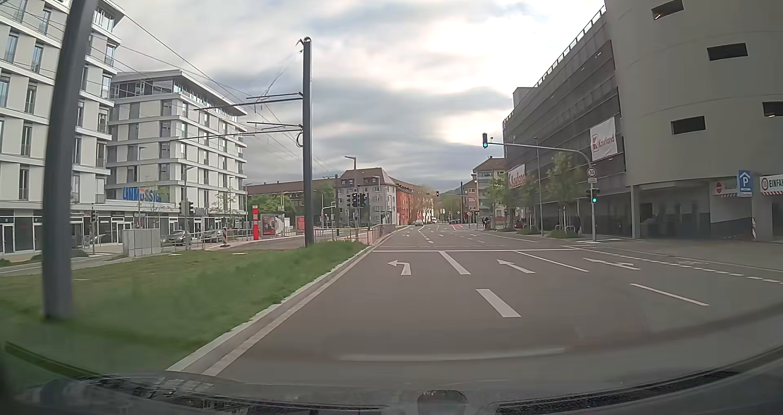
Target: Follow the waypoints while adhering to traffic rules and regulations
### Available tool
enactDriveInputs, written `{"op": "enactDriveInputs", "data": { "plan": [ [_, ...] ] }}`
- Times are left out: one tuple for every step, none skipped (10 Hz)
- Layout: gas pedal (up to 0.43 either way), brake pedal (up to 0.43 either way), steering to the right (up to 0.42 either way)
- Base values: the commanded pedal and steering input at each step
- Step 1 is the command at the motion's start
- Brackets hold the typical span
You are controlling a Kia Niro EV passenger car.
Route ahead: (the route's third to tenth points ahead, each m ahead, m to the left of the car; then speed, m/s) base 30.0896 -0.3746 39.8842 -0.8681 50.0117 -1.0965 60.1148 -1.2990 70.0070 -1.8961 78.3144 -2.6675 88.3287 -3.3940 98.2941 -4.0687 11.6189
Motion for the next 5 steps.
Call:
{"op": "enactDriveInputs", "data": {
  "plan": [
    [0.000, 0.000, 0.000],
    [0.000, 0.000, 0.000],
    [0.000, 0.000, 0.000],
    [0.000, 0.000, 0.000],
    [0.000, 0.000, 0.000]
  ]
}}
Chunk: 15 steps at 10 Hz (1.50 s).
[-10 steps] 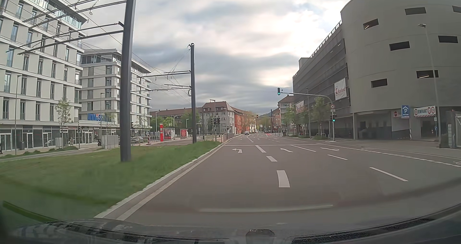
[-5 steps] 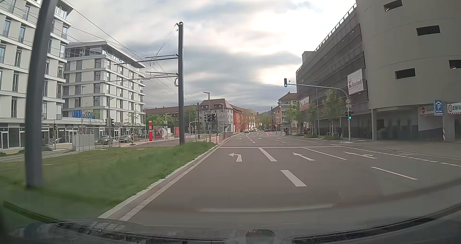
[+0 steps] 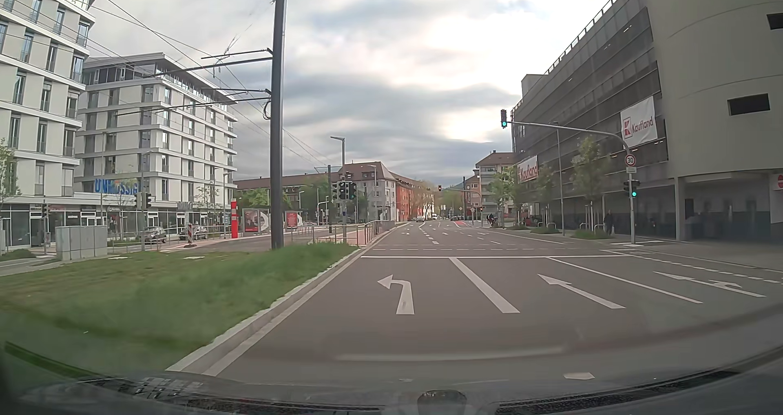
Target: Follow the waypoints while adhering to traffic rules and regulations
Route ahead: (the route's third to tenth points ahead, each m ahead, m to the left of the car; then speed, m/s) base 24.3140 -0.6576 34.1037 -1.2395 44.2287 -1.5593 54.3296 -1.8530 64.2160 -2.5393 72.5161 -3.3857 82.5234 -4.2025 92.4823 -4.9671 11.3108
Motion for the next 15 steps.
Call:
{"op": "enactDriveInputs", "data": {
  "plan": [
    [0.000, 0.000, 0.000],
    [0.000, 0.000, 0.000],
    [0.000, 0.000, 0.000],
    [0.000, 0.000, 0.000],
    [0.000, 0.000, 0.000],
    [0.000, 0.000, 0.000],
    [0.000, 0.000, 0.000],
    [0.000, 0.000, 0.000],
    [0.000, 0.000, 0.000],
    [0.000, 0.000, 0.000],
    [0.000, 0.000, 0.000],
    [0.000, 0.000, 0.000],
    [0.000, 0.000, 0.000],
    [0.000, 0.000, 0.000],
    [0.000, 0.000, 0.000]
  ]
}}
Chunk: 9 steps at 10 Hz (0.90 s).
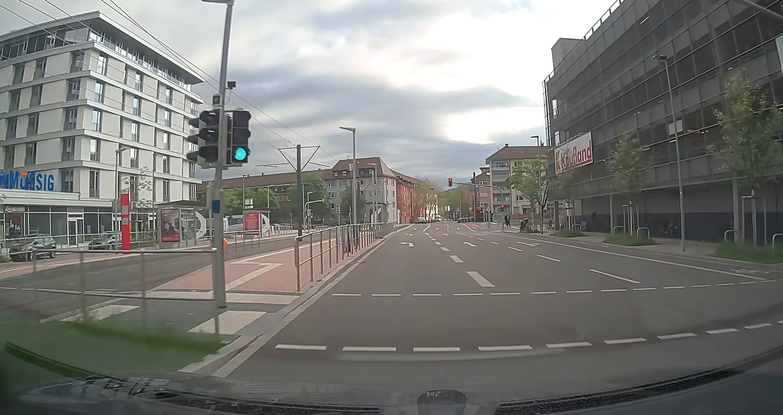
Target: Follow the waypoints while adhering to traffic rules and regulations
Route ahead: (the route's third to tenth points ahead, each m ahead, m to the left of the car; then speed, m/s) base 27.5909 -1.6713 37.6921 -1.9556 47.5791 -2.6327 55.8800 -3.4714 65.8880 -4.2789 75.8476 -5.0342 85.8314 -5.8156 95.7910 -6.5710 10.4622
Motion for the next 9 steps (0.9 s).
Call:
{"op": "enactDriveInputs", "data": {
  "plan": [
    [0.000, 0.000, 0.000],
    [0.000, 0.000, 0.000],
    [0.000, 0.000, 0.000],
    [0.000, 0.000, 0.000],
    [0.000, 0.000, 0.000],
    [0.000, 0.000, 0.000],
    [0.000, 0.000, 0.000],
    [0.000, 0.000, 0.000],
    [0.000, 0.000, 0.000]
  ]
}}
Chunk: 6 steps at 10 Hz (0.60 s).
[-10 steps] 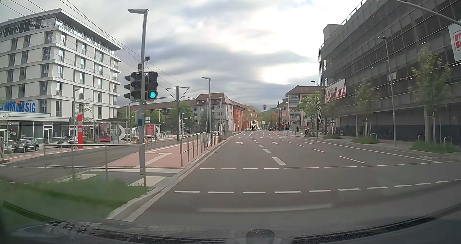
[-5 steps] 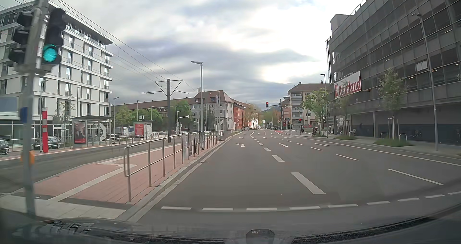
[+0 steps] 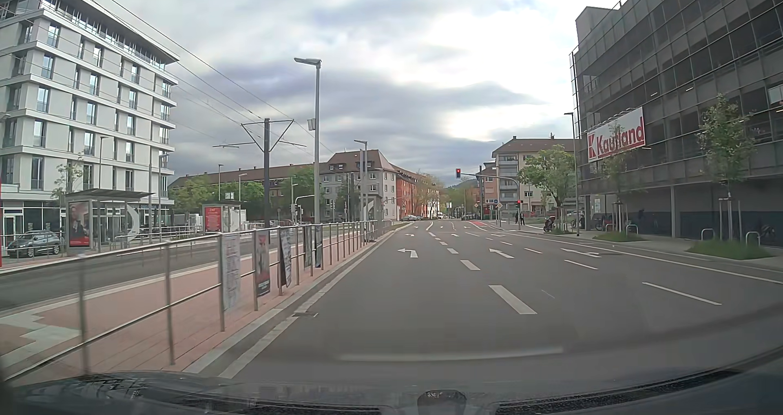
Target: Follow the waypoints while adhering to traffic rules and regulations
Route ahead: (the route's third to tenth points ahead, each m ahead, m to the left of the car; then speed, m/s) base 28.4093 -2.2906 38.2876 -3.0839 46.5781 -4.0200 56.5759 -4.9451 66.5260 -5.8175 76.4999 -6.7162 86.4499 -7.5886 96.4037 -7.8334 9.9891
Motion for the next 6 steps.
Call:
{"op": "enactDriveInputs", "data": {
  "plan": [
    [0.000, 0.000, 0.000],
    [0.000, 0.000, 0.000],
    [0.000, 0.000, 0.000],
    [0.000, 0.000, 0.000],
    [0.000, 0.000, 0.000],
    [0.000, 0.000, 0.000]
  ]
}}
